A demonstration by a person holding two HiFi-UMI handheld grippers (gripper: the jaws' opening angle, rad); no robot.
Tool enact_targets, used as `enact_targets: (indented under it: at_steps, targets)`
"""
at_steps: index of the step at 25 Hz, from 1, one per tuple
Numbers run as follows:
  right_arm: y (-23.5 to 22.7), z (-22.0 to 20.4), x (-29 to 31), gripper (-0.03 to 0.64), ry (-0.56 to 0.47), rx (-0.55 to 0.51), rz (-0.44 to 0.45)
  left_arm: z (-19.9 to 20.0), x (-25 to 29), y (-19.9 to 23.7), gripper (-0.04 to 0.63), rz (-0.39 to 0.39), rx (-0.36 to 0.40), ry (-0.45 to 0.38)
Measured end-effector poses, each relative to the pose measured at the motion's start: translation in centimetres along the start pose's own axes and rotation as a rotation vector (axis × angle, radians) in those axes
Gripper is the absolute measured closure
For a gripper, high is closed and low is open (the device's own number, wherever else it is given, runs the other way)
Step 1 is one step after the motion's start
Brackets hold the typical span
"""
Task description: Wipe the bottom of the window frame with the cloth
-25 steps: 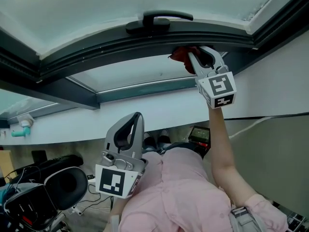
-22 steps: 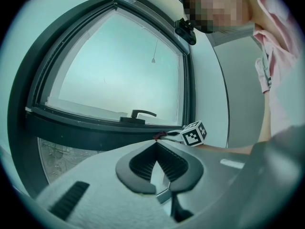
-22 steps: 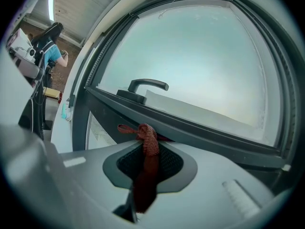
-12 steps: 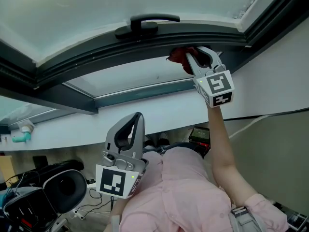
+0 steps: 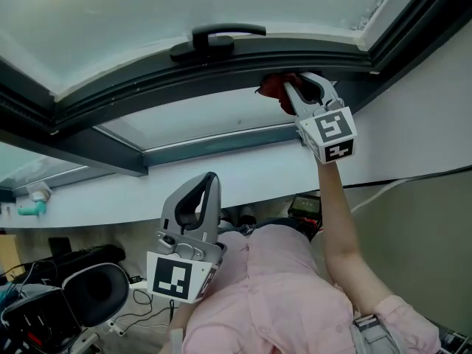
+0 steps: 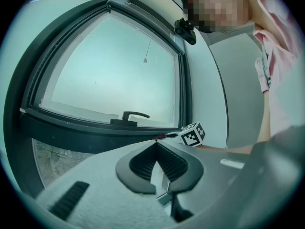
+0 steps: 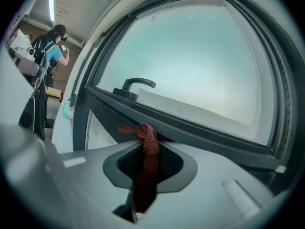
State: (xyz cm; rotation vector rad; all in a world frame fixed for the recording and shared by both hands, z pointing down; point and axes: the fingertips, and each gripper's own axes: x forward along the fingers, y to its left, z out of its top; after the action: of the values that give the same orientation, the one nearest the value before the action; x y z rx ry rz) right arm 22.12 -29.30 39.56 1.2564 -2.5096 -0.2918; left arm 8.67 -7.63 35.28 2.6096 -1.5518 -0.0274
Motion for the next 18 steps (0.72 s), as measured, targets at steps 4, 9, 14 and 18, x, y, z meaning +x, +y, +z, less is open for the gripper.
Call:
enact_targets:
  at_steps: [4,9,14,18]
  targets:
    - [0.0,0.0,-0.1,0.555,-0.006,-0.002,0.006,0.0,0.1,-0.3,0.598,0.013,0.002,-0.005]
    - [0.0,0.1,-0.1,0.555,-0.022,-0.008,0.027,0.0,0.3,-0.9,0.598,0.021,0.006,-0.007]
    - [0.0,0.0,-0.2,0.557,-0.025,-0.012,0.043,-0.1,0.4,-1.3,0.598,0.031,0.008,-0.007]
    - [-0.1,0.1,-0.2,0.557,-0.033,-0.017,0.049,-0.3,0.5,-1.5,0.598,0.039,0.007,-0.005]
